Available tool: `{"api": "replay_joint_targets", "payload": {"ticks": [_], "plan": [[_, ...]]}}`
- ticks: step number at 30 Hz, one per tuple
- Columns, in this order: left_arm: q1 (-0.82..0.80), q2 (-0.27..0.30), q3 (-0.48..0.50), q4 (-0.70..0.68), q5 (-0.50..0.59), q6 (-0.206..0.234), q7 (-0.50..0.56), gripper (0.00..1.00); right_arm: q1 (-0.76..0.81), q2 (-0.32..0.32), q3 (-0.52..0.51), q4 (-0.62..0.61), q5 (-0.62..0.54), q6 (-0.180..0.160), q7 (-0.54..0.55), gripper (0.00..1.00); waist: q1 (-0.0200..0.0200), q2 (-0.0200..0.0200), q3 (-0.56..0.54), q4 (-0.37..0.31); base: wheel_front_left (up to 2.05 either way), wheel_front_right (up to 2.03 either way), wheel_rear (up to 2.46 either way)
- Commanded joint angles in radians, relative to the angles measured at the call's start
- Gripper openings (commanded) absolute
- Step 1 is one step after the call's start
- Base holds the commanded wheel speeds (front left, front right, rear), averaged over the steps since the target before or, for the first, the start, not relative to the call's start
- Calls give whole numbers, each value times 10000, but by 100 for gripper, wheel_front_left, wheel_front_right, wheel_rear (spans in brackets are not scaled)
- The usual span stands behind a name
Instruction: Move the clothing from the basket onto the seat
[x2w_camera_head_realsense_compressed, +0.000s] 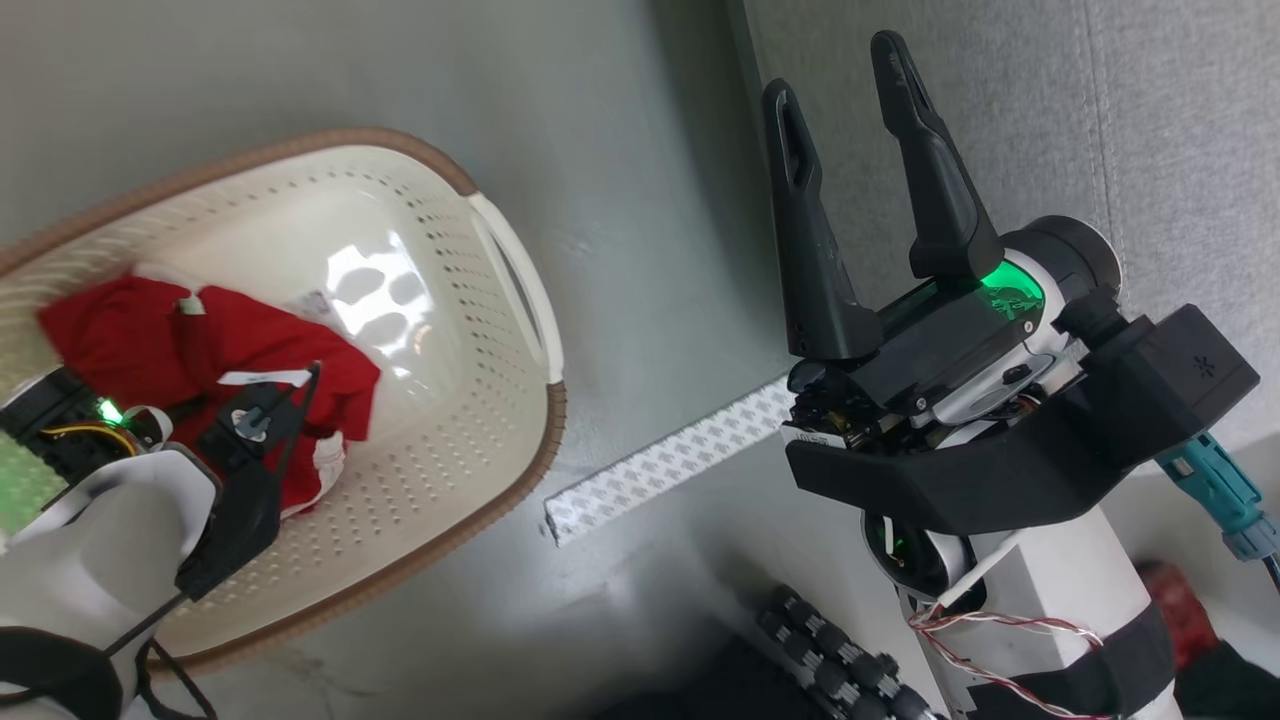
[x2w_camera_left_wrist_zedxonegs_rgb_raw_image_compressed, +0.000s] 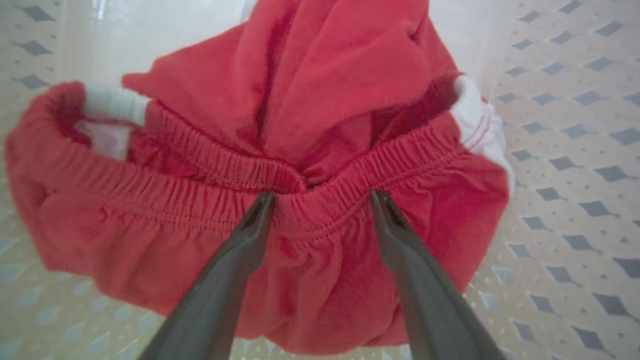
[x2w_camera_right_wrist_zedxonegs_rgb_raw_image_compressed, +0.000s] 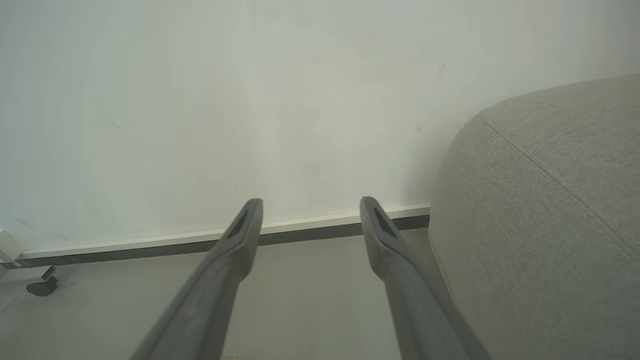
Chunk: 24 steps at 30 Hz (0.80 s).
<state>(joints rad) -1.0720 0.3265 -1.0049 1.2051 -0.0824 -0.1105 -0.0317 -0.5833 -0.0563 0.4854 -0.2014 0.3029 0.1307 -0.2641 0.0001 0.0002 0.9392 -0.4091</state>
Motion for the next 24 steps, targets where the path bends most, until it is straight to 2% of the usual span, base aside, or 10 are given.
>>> {"api": "replay_joint_targets", "payload": {"ticks": [1,12,13,14,17,24], "plan": [[-136,39,-59,143,62,87,48,100,14,56,-7,-8,82,1,-20,100,-1,-2,347,-232,0,0,0],[-254,-220,-192,404,-101,158,-12,100,139,72,-17,-17,233,1,-20,100,-1,-2,465,-159,0,0,0],[-257,-232,-169,412,-165,167,-84,35,105,72,-14,-11,253,1,-18,100,-1,-2,457,-157,0,0,0],[-241,-241,-135,434,-225,179,-87,0,53,73,0,-23,259,1,-18,100,-1,-2,441,-158,0,0,0],[-63,-230,42,502,-450,198,-135,0,-39,69,-19,-136,347,1,-20,100,-1,-2,336,-200,0,0,0],[381,-417,418,498,-995,672,-759,0,73,66,-102,-30,378,1,-20,100,-1,-2,-275,-108,0,0,0]]}}
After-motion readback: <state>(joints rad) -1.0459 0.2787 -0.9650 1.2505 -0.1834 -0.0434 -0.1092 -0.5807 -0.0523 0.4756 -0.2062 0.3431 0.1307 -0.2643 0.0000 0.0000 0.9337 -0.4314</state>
